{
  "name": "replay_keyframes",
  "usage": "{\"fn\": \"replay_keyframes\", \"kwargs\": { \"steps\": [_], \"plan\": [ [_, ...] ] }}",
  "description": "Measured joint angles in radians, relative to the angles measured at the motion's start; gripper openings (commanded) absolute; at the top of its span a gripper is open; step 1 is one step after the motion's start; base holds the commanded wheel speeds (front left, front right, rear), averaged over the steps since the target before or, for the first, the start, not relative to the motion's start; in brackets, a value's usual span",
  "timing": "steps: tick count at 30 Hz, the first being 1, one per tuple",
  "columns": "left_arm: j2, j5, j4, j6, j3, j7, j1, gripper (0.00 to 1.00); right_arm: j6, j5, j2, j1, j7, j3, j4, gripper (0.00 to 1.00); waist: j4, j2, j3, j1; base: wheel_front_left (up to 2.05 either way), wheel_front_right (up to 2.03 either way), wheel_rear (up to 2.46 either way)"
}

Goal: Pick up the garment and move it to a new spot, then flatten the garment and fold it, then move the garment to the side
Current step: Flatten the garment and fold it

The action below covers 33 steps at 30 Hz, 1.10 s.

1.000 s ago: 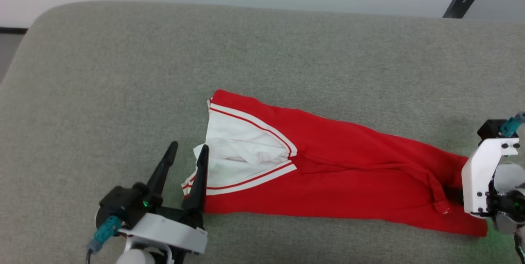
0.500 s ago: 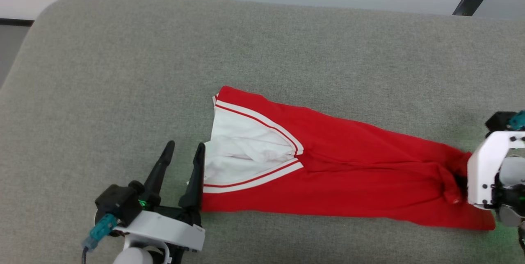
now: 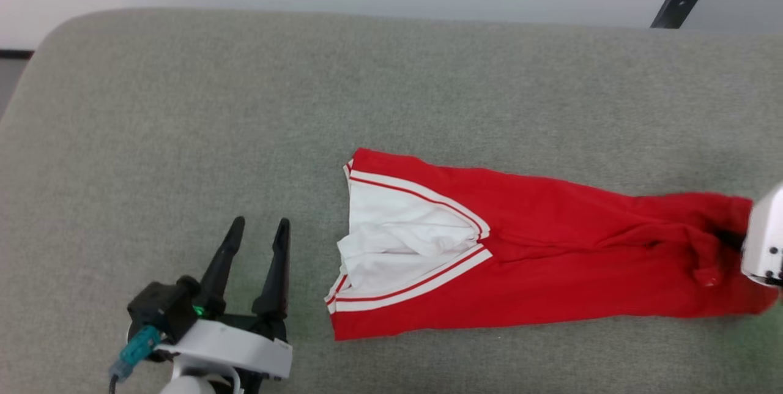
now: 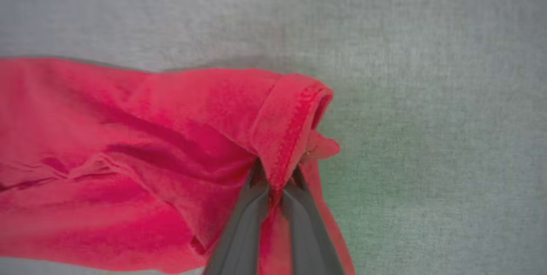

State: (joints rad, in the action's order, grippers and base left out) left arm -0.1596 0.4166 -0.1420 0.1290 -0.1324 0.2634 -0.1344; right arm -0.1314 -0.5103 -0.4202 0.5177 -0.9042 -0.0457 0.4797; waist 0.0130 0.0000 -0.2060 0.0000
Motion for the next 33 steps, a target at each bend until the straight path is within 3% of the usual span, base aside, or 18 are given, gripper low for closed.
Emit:
{"fn": "replay_keyframes", "kwargs": {
  "steps": [8,11,12,13,18,25,33],
  "plan": [
    [0.017,0.013,-0.027,0.000,0.010,0.000,0.040,1.00,0.000,-0.080,0.101,-0.040,-0.130,0.000,-0.222,0.00,-0.021,0.0000,0.059,0.0000,0.00,0.00,0.00],
    [0.021,0.017,-0.030,0.000,0.009,0.000,0.042,1.00,0.000,-0.086,0.165,-0.044,-0.171,-0.009,-0.302,0.00,-0.024,0.0000,0.083,0.0001,0.00,0.00,0.00],
    [0.023,0.021,-0.035,0.000,0.006,0.000,0.044,1.00,0.000,-0.080,0.220,-0.044,-0.194,-0.012,-0.347,0.00,-0.022,0.0000,0.096,0.0000,0.00,0.00,0.00],
    [0.023,0.021,-0.035,0.000,0.006,0.000,0.044,1.00,0.000,-0.080,0.220,-0.044,-0.194,-0.012,-0.347,0.00,-0.022,0.0000,0.096,0.0000,0.00,0.00,0.00],
    [0.033,0.022,-0.049,0.000,-0.012,0.000,0.050,1.00,0.000,-0.046,0.337,-0.040,-0.240,0.003,-0.420,0.00,0.006,0.0000,0.114,0.0000,0.00,0.00,0.00],
    [0.042,-0.008,-0.047,0.000,-0.043,0.000,0.019,1.00,0.000,-0.009,0.366,-0.030,-0.221,0.063,-0.416,0.00,0.089,-0.0001,0.120,0.0000,0.00,0.00,0.00],
    [0.069,-0.056,-0.032,0.000,-0.017,0.000,-0.007,1.00,0.000,-0.028,0.369,-0.016,-0.148,0.148,-0.322,0.00,0.197,0.0000,0.120,0.0001,0.00,0.00,0.00]
  ]
}}
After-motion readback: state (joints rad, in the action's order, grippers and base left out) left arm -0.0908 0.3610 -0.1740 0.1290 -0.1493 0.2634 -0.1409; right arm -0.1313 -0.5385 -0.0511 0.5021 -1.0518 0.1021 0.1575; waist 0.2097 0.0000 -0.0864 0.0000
